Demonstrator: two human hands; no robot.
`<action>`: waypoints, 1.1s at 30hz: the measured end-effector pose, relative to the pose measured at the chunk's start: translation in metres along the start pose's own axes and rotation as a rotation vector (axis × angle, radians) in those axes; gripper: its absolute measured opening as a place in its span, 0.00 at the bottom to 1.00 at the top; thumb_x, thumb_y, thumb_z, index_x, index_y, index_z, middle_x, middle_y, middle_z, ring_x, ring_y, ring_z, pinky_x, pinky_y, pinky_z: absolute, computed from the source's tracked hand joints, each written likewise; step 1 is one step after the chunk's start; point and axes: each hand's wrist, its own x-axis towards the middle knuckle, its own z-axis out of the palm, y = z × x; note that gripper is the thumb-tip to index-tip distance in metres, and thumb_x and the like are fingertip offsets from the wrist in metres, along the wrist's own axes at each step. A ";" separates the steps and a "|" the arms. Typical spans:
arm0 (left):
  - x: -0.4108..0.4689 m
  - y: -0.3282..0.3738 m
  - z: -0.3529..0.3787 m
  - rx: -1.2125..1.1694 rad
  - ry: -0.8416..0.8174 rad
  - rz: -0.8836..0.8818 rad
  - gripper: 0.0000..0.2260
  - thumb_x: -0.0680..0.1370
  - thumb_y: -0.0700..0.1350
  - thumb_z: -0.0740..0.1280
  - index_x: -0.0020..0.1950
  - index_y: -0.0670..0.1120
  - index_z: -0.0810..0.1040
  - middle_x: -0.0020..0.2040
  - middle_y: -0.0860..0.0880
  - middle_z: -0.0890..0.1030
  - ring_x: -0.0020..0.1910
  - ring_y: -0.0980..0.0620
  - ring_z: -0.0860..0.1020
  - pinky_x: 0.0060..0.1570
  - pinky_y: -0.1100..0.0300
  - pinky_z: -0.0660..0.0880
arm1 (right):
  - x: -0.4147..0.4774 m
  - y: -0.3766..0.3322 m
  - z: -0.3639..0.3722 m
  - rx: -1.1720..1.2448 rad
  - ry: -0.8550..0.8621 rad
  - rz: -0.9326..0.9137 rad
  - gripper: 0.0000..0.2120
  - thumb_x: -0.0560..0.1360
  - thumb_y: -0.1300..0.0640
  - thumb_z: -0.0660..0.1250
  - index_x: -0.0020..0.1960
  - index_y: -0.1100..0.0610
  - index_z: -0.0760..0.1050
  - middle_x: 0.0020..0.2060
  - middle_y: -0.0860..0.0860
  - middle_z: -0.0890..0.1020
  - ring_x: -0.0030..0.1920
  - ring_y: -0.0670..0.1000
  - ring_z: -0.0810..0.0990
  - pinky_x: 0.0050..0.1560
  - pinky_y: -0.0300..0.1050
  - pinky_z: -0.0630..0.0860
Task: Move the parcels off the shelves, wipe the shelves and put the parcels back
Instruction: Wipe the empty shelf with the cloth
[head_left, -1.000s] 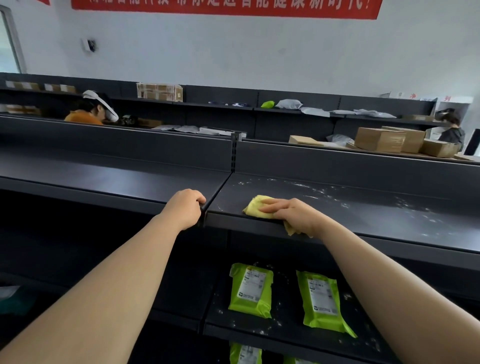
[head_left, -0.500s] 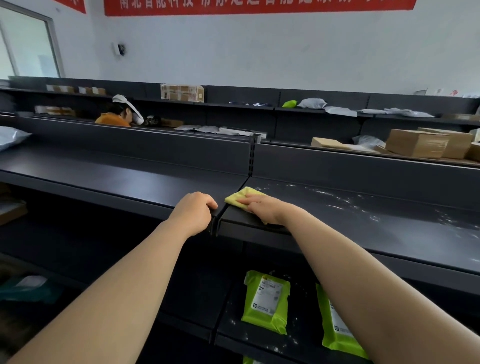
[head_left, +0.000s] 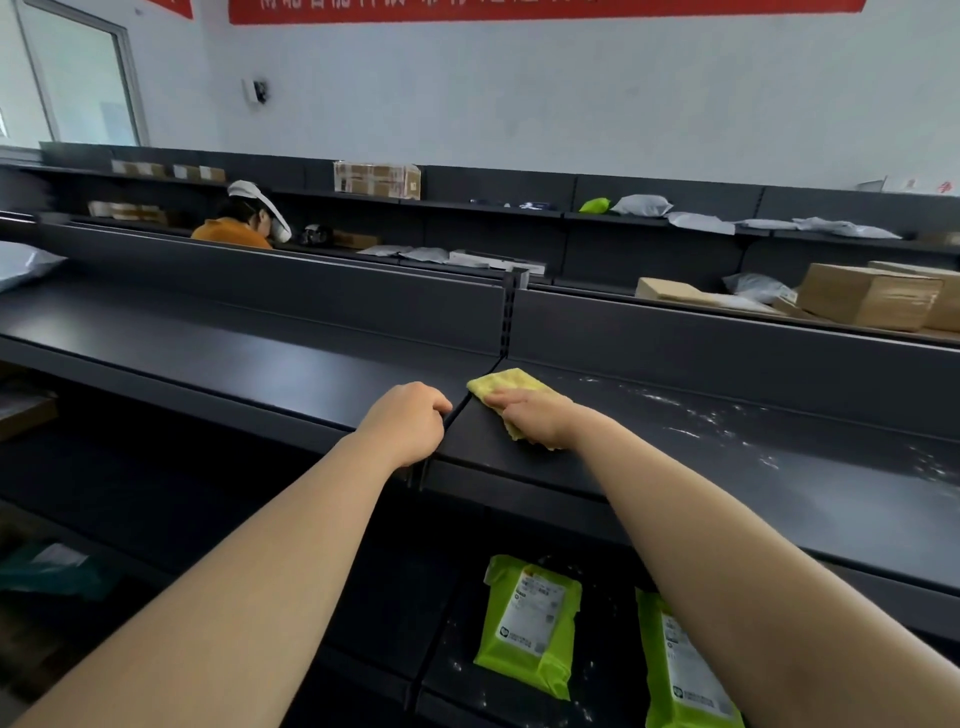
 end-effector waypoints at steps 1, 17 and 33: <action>0.005 0.001 0.002 0.000 -0.009 -0.001 0.18 0.79 0.39 0.56 0.62 0.49 0.79 0.63 0.49 0.78 0.60 0.48 0.75 0.58 0.57 0.73 | 0.005 0.001 0.000 -0.006 0.023 -0.004 0.27 0.74 0.60 0.52 0.68 0.38 0.66 0.72 0.43 0.64 0.70 0.53 0.63 0.62 0.46 0.62; 0.067 0.007 0.038 0.053 -0.034 0.058 0.17 0.80 0.43 0.56 0.65 0.55 0.76 0.67 0.52 0.74 0.66 0.50 0.71 0.64 0.55 0.69 | 0.074 0.041 -0.022 -0.045 0.118 0.170 0.21 0.72 0.56 0.49 0.57 0.44 0.75 0.61 0.48 0.75 0.63 0.55 0.73 0.64 0.54 0.71; 0.065 0.003 0.043 -0.004 -0.001 0.054 0.17 0.80 0.42 0.56 0.64 0.53 0.77 0.66 0.52 0.76 0.63 0.50 0.74 0.61 0.56 0.72 | 0.003 0.076 -0.042 0.061 0.341 0.501 0.06 0.67 0.55 0.56 0.41 0.53 0.71 0.51 0.52 0.80 0.50 0.59 0.80 0.52 0.51 0.77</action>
